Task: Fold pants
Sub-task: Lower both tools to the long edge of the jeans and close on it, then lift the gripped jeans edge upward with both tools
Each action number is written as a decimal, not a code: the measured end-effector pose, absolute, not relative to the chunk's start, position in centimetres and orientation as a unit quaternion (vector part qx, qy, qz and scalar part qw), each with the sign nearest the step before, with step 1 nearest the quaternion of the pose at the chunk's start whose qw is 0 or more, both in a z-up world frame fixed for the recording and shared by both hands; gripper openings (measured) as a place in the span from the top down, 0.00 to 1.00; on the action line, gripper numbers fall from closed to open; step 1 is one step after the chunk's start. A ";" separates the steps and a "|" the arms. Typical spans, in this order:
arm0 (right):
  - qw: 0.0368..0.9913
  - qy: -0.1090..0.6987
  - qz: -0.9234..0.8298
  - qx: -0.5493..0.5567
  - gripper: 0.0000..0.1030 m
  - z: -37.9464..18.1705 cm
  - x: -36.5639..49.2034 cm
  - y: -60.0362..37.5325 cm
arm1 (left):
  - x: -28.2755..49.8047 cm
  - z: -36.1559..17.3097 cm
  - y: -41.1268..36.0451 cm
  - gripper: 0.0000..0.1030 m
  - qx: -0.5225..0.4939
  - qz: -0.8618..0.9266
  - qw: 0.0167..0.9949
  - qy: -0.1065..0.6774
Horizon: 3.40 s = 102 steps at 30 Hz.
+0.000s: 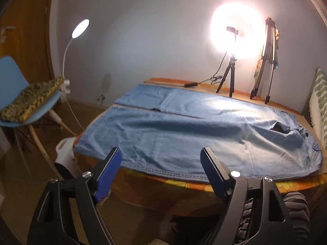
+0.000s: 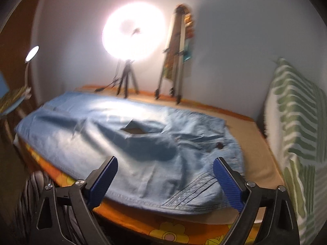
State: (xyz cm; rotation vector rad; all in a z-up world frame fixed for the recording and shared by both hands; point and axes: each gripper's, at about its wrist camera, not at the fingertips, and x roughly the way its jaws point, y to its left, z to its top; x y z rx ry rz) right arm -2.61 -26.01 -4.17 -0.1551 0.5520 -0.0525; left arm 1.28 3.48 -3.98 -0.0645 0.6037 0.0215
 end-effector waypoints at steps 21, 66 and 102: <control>0.881 0.403 0.155 -0.195 0.31 -14.0 3.0 -21.5 | 3.8 -7.5 15.5 0.48 -0.122 0.109 0.916 0.366; 0.844 0.457 0.180 -0.217 0.92 -15.0 7.3 -18.7 | 12.3 -12.4 22.9 0.97 -0.274 0.162 0.881 0.351; 0.850 0.453 0.167 -0.209 0.65 -13.9 6.2 -19.7 | 11.8 -14.5 27.1 0.88 -0.437 0.130 0.836 0.304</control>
